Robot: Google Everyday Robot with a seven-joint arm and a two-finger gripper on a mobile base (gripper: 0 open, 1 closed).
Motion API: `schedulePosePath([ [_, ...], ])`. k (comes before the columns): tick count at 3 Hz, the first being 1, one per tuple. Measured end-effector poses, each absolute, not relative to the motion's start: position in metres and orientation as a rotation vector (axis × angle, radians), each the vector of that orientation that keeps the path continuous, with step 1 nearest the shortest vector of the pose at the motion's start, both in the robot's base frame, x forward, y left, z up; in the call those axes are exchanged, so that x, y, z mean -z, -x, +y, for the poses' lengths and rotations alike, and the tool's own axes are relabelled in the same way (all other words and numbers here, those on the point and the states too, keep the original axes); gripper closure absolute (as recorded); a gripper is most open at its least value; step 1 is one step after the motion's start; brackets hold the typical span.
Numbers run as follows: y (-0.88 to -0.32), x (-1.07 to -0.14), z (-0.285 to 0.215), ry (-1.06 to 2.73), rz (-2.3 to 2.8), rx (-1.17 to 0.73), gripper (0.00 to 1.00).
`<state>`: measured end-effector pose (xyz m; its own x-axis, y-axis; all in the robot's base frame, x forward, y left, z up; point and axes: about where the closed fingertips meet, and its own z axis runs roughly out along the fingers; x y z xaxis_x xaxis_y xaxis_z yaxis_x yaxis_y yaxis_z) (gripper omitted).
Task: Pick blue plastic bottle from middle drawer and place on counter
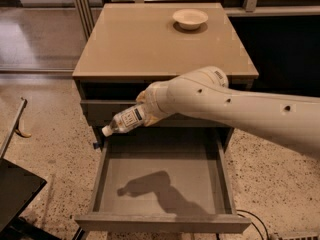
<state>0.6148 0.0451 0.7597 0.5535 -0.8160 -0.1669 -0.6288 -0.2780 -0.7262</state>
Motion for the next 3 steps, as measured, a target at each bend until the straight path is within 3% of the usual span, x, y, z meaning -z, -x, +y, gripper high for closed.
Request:
schedulePosePath([
  [1, -0.64, -0.824, 0.032, 1.974, 1.11, 0.433, 1.0],
  [3, -0.697, -0.907, 0.008, 1.895, 1.113, 0.428, 1.0],
])
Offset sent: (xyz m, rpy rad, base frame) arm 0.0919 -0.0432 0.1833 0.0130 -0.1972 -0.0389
